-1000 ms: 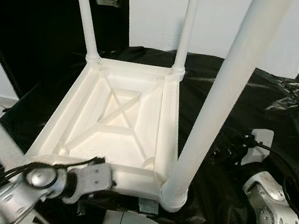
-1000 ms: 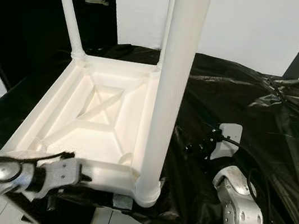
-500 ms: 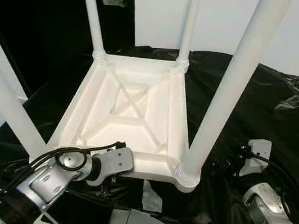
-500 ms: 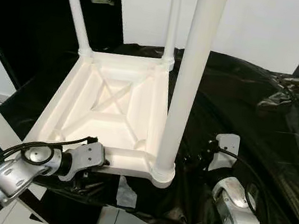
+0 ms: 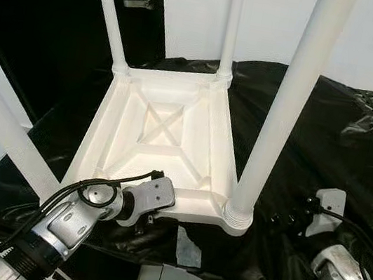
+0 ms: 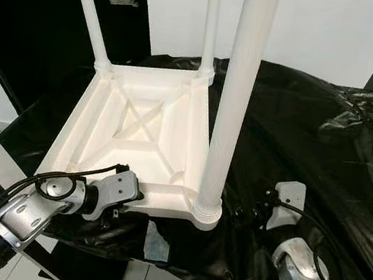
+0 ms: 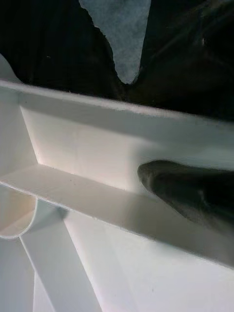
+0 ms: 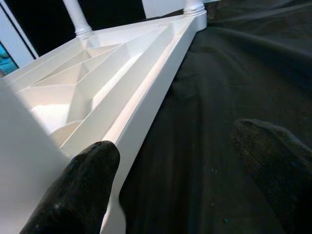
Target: Building children table
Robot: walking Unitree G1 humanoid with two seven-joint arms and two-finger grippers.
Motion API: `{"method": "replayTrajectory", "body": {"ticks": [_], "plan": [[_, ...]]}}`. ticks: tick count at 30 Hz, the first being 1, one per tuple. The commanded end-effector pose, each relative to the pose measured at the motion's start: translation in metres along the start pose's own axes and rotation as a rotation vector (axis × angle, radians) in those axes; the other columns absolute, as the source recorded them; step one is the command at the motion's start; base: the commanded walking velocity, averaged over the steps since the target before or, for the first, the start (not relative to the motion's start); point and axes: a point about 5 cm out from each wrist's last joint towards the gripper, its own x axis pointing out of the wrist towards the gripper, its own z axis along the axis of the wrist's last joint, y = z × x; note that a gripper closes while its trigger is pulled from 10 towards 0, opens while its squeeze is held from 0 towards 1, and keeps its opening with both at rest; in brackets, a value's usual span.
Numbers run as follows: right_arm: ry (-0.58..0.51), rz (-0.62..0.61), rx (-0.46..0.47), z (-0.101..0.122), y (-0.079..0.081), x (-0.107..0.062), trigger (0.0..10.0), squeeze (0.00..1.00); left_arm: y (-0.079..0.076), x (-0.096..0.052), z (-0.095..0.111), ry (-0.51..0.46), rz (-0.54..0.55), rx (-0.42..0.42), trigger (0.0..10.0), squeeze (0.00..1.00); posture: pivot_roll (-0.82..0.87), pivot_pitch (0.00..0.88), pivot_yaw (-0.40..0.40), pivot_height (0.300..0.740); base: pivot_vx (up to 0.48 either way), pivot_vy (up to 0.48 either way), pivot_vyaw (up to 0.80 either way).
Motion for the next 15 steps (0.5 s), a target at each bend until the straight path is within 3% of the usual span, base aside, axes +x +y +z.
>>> {"method": "replayTrajectory", "body": {"ticks": [1,10,11,12,15], "plan": [[-0.020,0.030,-0.013,0.004,0.002,-0.004,10.0,0.00,0.016,-0.009,0.007,-0.013,0.119,0.017,0.0,0.00,-0.03,0.000,0.077,0.740,0.000,0.000,0.00],[0.023,0.168,-0.042,0.006,0.007,-0.023,10.0,0.00,0.015,-0.008,0.006,0.003,0.117,0.038,0.0,0.00,-0.04,0.000,0.079,0.740,0.000,0.000,0.00],[0.032,0.194,-0.044,0.006,0.008,-0.025,10.0,0.00,0.011,-0.008,0.006,-0.002,0.097,0.076,3.6,0.00,-0.04,0.000,0.080,0.740,0.000,0.000,0.00],[0.048,0.241,-0.059,0.007,0.011,-0.026,10.0,0.00,0.010,-0.008,0.006,-0.001,0.096,0.075,10.0,0.00,-0.04,0.000,0.080,0.740,0.000,0.000,0.00],[0.064,0.304,-0.078,0.008,0.016,-0.025,10.0,0.00,0.010,-0.007,0.005,0.003,0.093,0.082,10.0,0.00,-0.04,0.000,0.080,0.740,0.000,0.000,0.00]]}}
